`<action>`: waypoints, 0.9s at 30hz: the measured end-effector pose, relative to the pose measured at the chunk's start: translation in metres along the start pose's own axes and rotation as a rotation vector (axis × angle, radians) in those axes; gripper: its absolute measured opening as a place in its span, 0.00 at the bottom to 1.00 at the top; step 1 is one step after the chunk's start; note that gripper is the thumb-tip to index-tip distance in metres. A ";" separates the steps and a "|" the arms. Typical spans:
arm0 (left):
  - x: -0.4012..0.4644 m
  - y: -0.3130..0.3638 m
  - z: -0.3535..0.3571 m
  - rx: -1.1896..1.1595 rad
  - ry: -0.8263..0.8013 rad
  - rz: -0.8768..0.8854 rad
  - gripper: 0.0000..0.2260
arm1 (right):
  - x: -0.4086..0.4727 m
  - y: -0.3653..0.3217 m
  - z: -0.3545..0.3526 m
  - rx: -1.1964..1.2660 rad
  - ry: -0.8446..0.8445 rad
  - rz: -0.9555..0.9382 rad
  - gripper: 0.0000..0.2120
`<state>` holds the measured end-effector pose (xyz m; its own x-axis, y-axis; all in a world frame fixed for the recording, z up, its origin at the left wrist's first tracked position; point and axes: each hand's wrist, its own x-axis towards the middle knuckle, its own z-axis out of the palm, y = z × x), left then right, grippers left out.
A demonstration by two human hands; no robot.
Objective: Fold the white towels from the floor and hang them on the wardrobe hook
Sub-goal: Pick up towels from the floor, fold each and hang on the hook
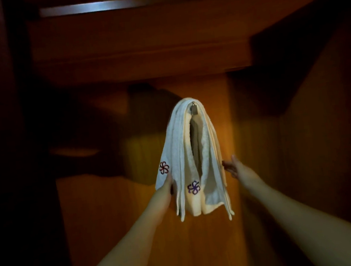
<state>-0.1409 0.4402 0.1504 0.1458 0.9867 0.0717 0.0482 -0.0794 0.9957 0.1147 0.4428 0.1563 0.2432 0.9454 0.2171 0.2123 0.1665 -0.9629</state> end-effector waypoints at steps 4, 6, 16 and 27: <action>-0.051 -0.006 -0.008 0.093 -0.093 0.038 0.27 | -0.059 0.000 -0.013 -0.154 0.049 0.005 0.28; -0.078 -0.012 -0.014 0.131 -0.117 0.051 0.25 | -0.095 0.000 -0.016 -0.221 0.070 0.023 0.28; -0.202 -0.088 -0.003 0.598 -0.322 0.069 0.28 | -0.295 0.058 -0.034 -0.637 -0.101 0.077 0.30; -0.297 -0.199 0.106 0.735 -0.641 0.013 0.29 | -0.470 0.168 -0.115 -0.909 -0.195 0.293 0.33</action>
<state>-0.0892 0.1483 -0.0750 0.6502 0.7382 -0.1796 0.6153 -0.3730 0.6944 0.1446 -0.0060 -0.0887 0.2594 0.9583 -0.1203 0.8376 -0.2852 -0.4659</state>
